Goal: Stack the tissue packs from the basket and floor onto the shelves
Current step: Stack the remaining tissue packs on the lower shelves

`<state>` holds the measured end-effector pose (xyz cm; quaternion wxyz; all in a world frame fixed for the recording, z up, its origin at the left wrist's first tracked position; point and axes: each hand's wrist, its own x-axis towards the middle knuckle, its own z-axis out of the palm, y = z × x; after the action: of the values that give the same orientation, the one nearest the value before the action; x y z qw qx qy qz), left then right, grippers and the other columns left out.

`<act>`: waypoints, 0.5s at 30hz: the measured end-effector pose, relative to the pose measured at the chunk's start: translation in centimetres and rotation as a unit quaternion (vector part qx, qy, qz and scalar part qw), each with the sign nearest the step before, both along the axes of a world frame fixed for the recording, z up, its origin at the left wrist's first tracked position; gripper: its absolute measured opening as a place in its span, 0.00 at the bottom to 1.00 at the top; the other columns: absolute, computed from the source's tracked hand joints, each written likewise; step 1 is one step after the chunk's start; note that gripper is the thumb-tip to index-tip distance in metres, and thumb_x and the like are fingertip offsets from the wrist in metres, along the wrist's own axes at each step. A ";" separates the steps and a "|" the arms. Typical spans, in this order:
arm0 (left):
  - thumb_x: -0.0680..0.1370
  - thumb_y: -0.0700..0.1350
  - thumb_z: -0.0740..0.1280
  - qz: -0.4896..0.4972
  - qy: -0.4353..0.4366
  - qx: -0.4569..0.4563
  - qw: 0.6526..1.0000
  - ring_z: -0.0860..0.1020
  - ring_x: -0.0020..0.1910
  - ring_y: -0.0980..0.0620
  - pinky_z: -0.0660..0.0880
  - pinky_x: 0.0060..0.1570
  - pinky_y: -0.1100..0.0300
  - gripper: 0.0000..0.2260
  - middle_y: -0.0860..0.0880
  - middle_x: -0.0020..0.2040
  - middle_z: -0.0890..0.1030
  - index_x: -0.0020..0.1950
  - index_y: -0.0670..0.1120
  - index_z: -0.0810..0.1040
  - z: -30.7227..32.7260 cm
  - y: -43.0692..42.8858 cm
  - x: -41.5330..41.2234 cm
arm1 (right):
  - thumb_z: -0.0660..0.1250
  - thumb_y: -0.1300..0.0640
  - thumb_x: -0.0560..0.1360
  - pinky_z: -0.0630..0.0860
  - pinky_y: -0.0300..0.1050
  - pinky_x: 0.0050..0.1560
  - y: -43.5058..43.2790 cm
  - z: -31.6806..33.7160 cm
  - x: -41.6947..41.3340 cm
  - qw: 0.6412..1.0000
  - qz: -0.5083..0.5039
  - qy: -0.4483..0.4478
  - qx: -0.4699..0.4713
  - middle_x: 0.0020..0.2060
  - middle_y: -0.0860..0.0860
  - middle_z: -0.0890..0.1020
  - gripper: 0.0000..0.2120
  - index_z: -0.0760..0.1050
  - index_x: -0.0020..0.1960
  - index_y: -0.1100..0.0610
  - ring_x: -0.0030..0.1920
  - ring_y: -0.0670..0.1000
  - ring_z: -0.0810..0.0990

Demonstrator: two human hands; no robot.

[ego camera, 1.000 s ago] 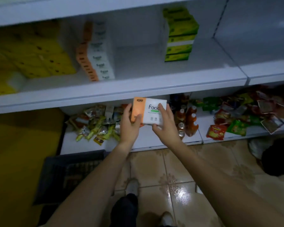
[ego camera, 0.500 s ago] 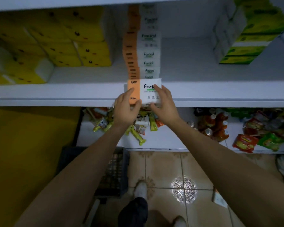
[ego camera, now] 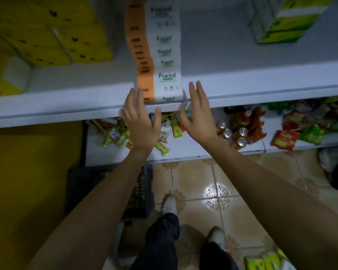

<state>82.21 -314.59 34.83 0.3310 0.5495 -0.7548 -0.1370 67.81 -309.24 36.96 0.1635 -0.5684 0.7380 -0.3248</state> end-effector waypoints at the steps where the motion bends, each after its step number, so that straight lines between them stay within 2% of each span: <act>1: 0.78 0.52 0.59 0.005 -0.003 -0.011 1.000 0.61 0.67 0.45 0.61 0.66 0.46 0.26 0.37 0.69 0.67 0.71 0.39 0.64 -0.5 1.5 -0.2 | 0.61 0.56 0.78 0.52 0.33 0.65 1.5 -0.5 -0.5 1.000 -0.005 0.007 0.001 0.75 0.59 0.53 0.31 0.51 0.75 0.61 0.75 0.56 0.54; 4: 0.78 0.51 0.59 0.015 -0.031 0.024 0.999 0.62 0.66 0.43 0.65 0.64 0.41 0.26 0.35 0.67 0.68 0.70 0.36 0.64 -3.2 7.5 -1.1 | 0.58 0.53 0.77 0.54 0.38 0.68 7.3 -3.3 -2.3 0.999 -0.024 -0.006 0.036 0.72 0.63 0.60 0.29 0.56 0.73 0.64 0.72 0.60 0.60; 6: 0.76 0.52 0.58 0.010 -0.051 0.098 0.994 0.63 0.67 0.40 0.63 0.64 0.36 0.28 0.34 0.68 0.67 0.71 0.36 0.63 -5.1 12.1 -2.5 | 0.55 0.49 0.75 0.58 0.45 0.70 12.0 -5.8 -3.8 0.996 -0.037 -0.021 0.085 0.72 0.64 0.61 0.31 0.57 0.73 0.64 0.72 0.61 0.61; 8: 0.76 0.54 0.57 -0.005 -0.093 0.178 0.980 0.64 0.68 0.35 0.59 0.66 0.35 0.30 0.35 0.69 0.66 0.71 0.36 0.63 -6.8 16.2 -4.4 | 0.53 0.46 0.75 0.61 0.53 0.69 17.1 -8.5 -5.8 0.989 -0.048 -0.038 0.132 0.72 0.64 0.60 0.32 0.56 0.74 0.63 0.72 0.62 0.61; 10: 0.77 0.52 0.60 -0.036 -0.158 0.254 0.954 0.61 0.71 0.37 0.56 0.70 0.40 0.28 0.38 0.72 0.63 0.73 0.39 0.61 -8.7 19.4 -7.1 | 0.55 0.47 0.75 0.62 0.54 0.68 22.5 -10.7 -7.9 0.979 -0.065 -0.053 0.185 0.73 0.62 0.59 0.32 0.56 0.74 0.61 0.72 0.61 0.60; 12: 0.79 0.52 0.58 -0.106 -0.213 0.320 0.917 0.58 0.73 0.42 0.53 0.71 0.50 0.26 0.41 0.74 0.60 0.74 0.42 0.60 -11.3 22.3 -10.3 | 0.56 0.49 0.73 0.61 0.54 0.69 28.0 -13.2 -10.2 0.967 -0.100 -0.068 0.225 0.72 0.62 0.61 0.32 0.57 0.74 0.61 0.72 0.62 0.61; 15: 0.80 0.49 0.58 -0.199 -0.227 0.431 0.850 0.62 0.71 0.45 0.59 0.66 0.57 0.22 0.43 0.74 0.60 0.72 0.44 0.63 -16.0 26.7 -15.7 | 0.57 0.48 0.75 0.60 0.50 0.69 35.3 -17.4 -13.7 0.936 -0.166 -0.084 0.298 0.73 0.60 0.60 0.30 0.56 0.74 0.58 0.72 0.60 0.62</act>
<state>66.54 -287.94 18.81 -0.1540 0.4904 -0.7672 -0.3837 54.12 -273.98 19.55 0.3305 -0.3334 0.8684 -0.1593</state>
